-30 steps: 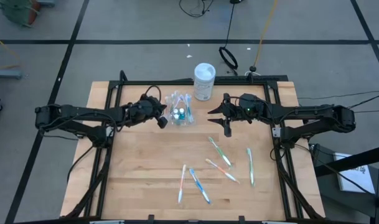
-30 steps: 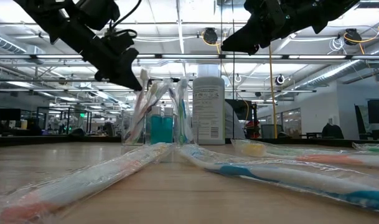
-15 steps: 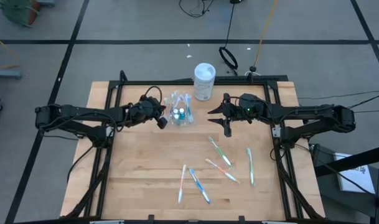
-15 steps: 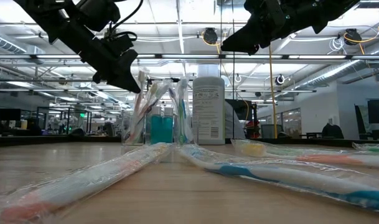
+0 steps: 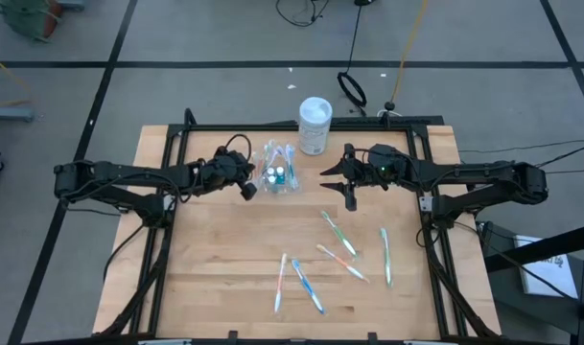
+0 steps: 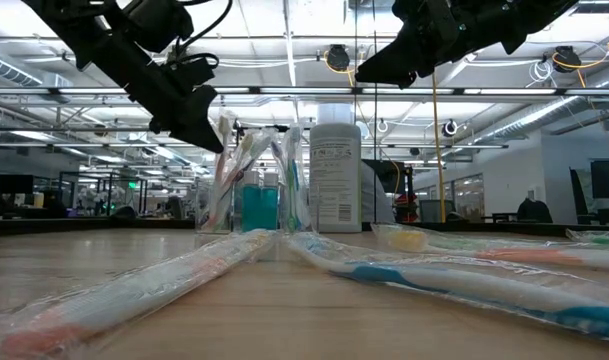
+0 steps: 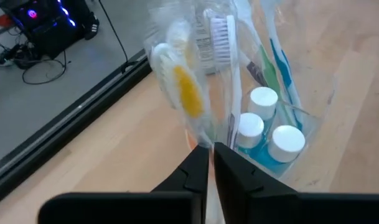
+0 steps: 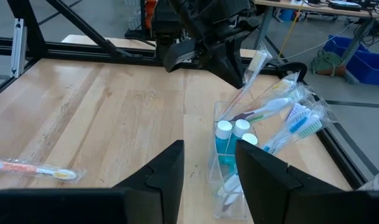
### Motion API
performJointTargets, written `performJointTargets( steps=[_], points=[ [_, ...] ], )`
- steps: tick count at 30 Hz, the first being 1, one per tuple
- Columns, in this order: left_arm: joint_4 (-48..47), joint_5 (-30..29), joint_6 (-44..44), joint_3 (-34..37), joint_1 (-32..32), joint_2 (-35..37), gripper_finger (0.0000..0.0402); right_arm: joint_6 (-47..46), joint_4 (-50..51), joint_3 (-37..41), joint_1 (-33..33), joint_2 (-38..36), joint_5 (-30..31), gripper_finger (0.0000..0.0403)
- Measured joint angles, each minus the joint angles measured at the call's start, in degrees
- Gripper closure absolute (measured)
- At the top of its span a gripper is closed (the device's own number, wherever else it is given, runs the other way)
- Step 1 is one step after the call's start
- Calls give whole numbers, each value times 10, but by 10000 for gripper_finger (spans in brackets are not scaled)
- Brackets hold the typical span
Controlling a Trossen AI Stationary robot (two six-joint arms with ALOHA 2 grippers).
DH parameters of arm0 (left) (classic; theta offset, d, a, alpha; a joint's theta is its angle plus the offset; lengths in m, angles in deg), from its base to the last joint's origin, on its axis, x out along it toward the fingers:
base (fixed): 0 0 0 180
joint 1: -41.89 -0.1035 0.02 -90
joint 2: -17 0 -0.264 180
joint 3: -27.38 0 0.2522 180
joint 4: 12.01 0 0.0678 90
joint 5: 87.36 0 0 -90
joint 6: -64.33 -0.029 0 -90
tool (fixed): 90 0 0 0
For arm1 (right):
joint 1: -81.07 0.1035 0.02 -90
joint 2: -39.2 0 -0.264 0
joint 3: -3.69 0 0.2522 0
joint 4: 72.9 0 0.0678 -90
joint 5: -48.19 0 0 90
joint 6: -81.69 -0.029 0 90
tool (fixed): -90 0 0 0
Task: Pick & Place toothbrushing station
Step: Put the orange toothbrush into the transparent organizer
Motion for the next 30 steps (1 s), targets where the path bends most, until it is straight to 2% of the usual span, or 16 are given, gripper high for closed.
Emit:
performJointTargets(
  steps=[15,30],
  points=[
    [-35,9,-4,0,0,0,269,0,0,0,0,0,0,268],
    [-37,9,-3,0,0,0,256,0,0,0,0,0,0,268]
  ],
)
